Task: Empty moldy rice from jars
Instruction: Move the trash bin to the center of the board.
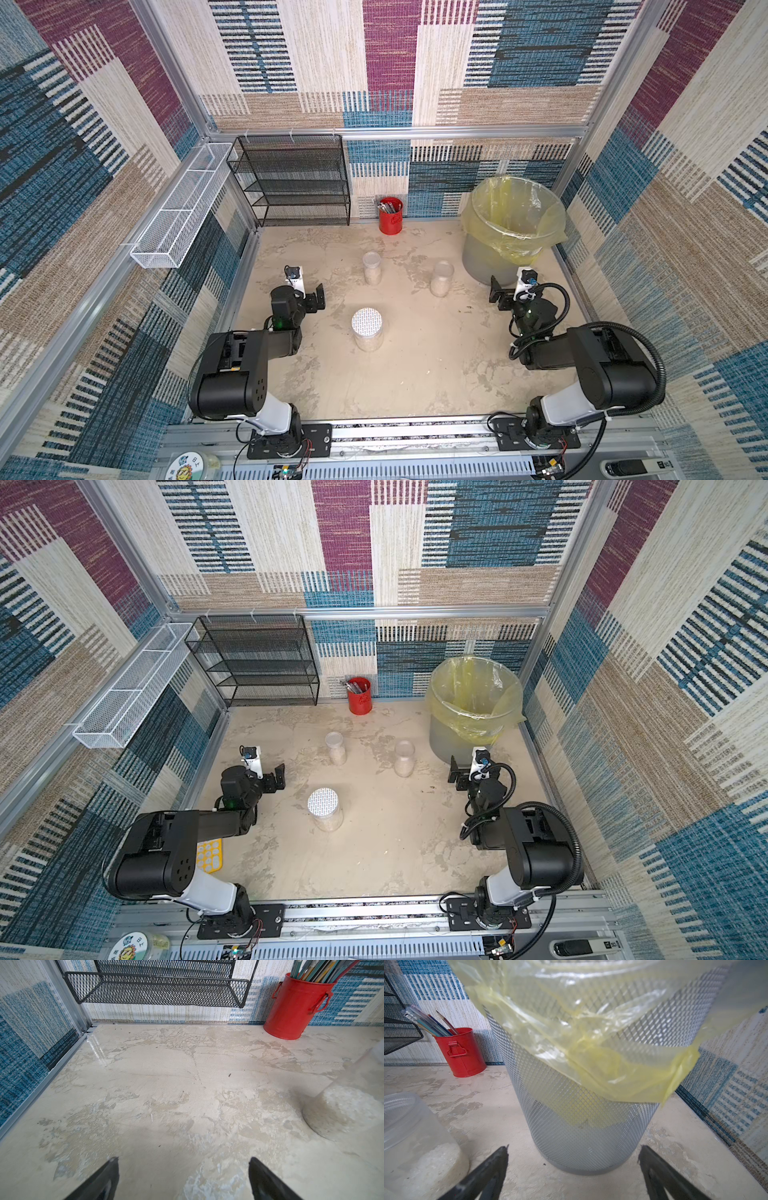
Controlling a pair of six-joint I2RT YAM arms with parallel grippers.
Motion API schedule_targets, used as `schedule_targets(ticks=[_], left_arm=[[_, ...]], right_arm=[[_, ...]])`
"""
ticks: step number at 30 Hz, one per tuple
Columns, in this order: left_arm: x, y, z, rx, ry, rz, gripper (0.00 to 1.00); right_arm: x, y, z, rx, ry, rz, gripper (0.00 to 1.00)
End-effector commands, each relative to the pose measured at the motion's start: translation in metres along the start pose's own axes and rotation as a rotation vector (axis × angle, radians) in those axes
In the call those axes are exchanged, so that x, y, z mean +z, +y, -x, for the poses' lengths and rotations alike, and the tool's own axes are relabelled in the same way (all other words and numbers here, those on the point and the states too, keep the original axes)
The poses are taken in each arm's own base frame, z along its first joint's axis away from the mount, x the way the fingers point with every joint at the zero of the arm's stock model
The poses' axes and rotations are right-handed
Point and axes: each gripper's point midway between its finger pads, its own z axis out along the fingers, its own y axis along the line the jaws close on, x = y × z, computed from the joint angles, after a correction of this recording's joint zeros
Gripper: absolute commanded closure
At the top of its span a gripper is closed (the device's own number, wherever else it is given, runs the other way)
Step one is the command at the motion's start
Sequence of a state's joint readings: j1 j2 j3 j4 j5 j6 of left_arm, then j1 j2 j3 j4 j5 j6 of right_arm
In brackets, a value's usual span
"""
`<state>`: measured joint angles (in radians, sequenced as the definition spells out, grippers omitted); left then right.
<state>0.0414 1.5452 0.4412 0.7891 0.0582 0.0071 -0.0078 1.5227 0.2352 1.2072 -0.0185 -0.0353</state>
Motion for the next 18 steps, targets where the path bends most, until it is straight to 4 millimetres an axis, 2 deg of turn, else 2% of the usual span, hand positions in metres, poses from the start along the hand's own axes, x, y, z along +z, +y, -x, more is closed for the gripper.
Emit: schedule_targets(ticks=[1,9,14,17,18], left_arm=[[-0.003,-0.006,0.004,0.023,-0.023,-0.034,0.01],[-0.032,-0.003,0.023,0.021,-0.112,-0.003,0.01],[-0.051,-0.003,0.043,0.018,-0.145,0.032,0.01],[-0.063,0.001,0.056,-0.088,-0.153,0.050,0.01],[-0.066,-0.004,0.058,-0.120,-0.134,0.022,0.01]], right_arm=[[-0.002,0.001,0.008,0.003,-0.032,0.004,0.01],[-0.004,-0.008,0.031,0.031,-0.030,-0.049,0.01],[-0.006,-0.010,0.042,0.075,0.002,-0.063,0.01],[-0.008,-0.009,0.051,0.146,0.034,-0.062,0.01],[-0.009,-0.006,0.054,0.172,0.044,-0.045,0.01]])
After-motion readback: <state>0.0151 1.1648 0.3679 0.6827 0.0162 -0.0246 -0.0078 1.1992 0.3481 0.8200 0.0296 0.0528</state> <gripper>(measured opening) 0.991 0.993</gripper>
